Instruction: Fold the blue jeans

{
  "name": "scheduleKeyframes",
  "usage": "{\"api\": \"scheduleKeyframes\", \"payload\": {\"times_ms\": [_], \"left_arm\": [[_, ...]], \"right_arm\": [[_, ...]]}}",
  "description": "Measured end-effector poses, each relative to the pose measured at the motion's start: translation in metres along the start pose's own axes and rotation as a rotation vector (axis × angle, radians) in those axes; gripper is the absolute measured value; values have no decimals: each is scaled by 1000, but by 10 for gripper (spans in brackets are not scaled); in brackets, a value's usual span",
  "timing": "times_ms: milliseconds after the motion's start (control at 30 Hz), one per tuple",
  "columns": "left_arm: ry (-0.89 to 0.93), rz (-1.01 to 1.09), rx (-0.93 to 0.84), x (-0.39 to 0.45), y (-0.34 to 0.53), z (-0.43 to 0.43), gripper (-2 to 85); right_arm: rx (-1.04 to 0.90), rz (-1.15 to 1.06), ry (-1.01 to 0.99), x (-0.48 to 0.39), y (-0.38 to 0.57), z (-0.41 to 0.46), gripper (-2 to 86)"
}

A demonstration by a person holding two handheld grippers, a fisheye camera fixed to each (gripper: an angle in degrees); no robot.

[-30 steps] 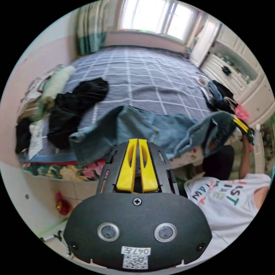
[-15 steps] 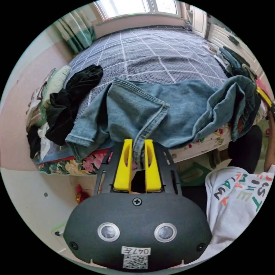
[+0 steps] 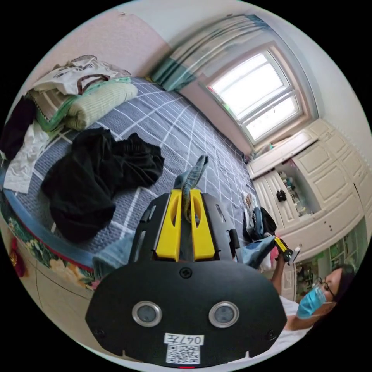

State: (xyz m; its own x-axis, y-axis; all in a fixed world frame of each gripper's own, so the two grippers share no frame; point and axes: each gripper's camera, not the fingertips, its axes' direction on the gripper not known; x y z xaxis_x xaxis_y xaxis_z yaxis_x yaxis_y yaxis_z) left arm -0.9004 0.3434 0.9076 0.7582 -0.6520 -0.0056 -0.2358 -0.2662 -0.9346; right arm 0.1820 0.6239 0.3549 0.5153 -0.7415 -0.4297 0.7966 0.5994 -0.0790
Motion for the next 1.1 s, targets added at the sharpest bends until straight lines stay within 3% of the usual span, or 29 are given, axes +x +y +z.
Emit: {"api": "scheduleKeyframes", "payload": {"times_ms": [167, 333, 433, 567, 700, 900, 967, 1100], "left_arm": [[-43, -106, 125, -33, -51, 31, 40], [21, -340, 43, -93, -80, 105, 69], [78, -308, 40, -96, -84, 117, 98], [-16, -55, -11, -64, -81, 82, 115], [-74, 229, -196, -18, -21, 42, 130], [-275, 436, -393, 2, 92, 40, 151], [-333, 486, -413, 4, 109, 52, 153], [-616, 607, -419, 18, 133, 78, 115]], "right_arm": [[-148, 10, -13, 4, -65, 88, 4], [-408, -41, -52, -24, -114, 201, 11], [-514, -63, -98, -47, -125, 250, 40], [-258, -88, -3, -68, -144, 210, 82], [54, -96, -218, -105, -158, 118, 66], [209, -278, -564, -216, -164, 32, 38], [223, -324, -601, -245, -172, 19, 36], [357, -404, -669, -290, -218, -8, 39]]}}
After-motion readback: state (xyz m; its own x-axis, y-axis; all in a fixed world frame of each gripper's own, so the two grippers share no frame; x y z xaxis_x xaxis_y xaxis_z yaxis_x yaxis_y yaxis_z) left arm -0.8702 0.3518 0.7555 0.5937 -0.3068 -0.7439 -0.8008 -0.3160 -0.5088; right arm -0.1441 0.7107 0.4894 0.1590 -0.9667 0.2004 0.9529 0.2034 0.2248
